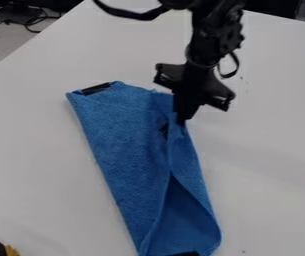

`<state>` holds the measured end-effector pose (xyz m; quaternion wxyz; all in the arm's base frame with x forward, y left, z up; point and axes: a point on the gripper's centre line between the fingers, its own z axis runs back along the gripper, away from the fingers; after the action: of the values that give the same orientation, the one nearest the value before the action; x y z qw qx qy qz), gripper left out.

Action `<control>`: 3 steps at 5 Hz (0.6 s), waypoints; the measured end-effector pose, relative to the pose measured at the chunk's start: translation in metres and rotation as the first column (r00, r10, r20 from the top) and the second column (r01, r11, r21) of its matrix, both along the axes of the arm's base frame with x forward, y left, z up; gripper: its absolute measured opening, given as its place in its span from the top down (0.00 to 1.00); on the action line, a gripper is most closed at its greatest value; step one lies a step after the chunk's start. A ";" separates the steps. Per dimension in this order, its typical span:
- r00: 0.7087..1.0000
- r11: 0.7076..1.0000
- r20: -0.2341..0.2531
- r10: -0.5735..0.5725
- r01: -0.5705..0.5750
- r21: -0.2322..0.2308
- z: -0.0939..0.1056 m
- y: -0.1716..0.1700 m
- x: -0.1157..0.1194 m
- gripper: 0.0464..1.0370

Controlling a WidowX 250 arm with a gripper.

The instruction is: Unfold the cloth from left to right

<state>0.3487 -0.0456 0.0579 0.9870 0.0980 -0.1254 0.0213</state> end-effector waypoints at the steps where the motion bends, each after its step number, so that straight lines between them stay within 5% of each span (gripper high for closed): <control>1: 0.994 0.999 0.110 -0.010 0.014 -0.035 0.012 -0.028 0.037 0.96; 2: 0.990 0.994 0.138 -0.042 0.055 -0.091 -0.007 -0.048 0.061 0.94; 3: 0.985 0.980 0.164 -0.053 0.082 -0.180 -0.029 -0.064 0.072 0.76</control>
<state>0.4212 -0.1101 0.0294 0.9789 -0.0009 -0.2044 0.0070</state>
